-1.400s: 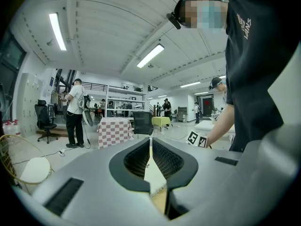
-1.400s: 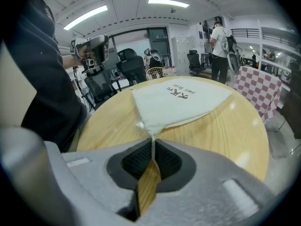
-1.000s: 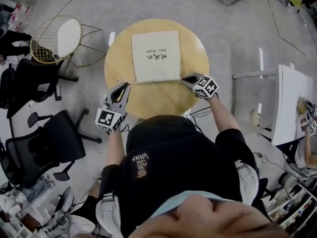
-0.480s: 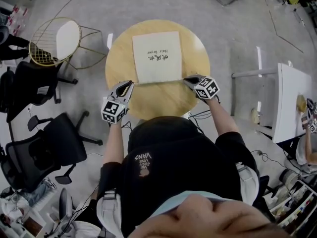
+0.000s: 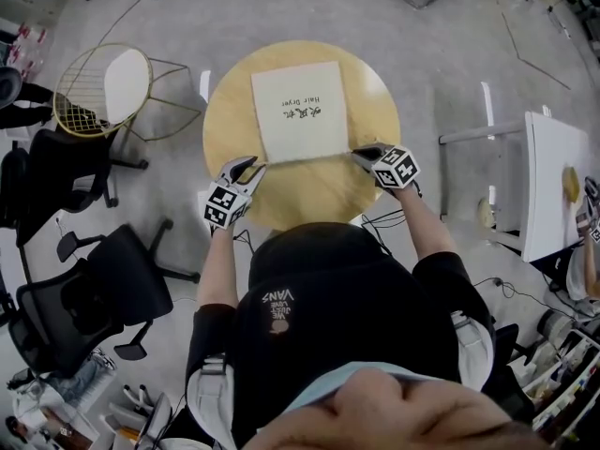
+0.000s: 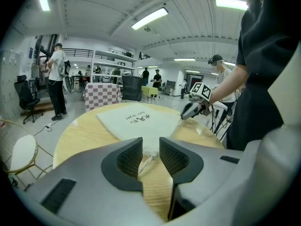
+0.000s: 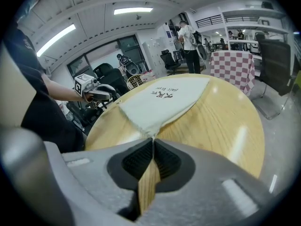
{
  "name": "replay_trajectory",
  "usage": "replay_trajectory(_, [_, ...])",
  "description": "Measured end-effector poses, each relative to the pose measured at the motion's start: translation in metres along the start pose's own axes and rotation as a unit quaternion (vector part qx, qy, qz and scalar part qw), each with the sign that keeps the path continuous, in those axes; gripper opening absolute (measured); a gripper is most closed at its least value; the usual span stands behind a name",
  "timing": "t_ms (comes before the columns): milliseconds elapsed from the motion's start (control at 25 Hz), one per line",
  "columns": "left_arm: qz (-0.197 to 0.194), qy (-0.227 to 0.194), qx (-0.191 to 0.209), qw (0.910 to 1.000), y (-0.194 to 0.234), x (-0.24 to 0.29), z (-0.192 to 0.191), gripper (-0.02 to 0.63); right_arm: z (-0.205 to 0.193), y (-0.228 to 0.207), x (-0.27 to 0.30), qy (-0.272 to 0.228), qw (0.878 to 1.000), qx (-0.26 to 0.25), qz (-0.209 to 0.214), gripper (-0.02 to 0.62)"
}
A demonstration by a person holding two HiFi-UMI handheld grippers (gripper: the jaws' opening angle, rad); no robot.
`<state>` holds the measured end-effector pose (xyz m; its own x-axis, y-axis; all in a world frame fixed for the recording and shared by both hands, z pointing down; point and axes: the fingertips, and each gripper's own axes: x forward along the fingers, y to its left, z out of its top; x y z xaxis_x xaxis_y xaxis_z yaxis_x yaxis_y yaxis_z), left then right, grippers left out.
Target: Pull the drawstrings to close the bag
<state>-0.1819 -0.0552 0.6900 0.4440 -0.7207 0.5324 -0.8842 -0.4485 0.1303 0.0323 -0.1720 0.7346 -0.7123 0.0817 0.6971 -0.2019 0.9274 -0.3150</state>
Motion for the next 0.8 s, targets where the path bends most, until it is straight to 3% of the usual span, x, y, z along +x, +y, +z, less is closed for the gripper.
replay_trajectory(280, [-0.037, 0.078, 0.067, 0.9940, -0.001, 0.013, -0.024, 0.112, 0.002, 0.002, 0.000, 0.001, 1.000, 0.007, -0.009, 0.008])
replay_trajectory(800, [-0.077, 0.138, 0.082, 0.9840, -0.001, 0.033, -0.041, 0.110, 0.000, 0.002, -0.005, 0.001, 1.000, 0.018, -0.022, 0.008])
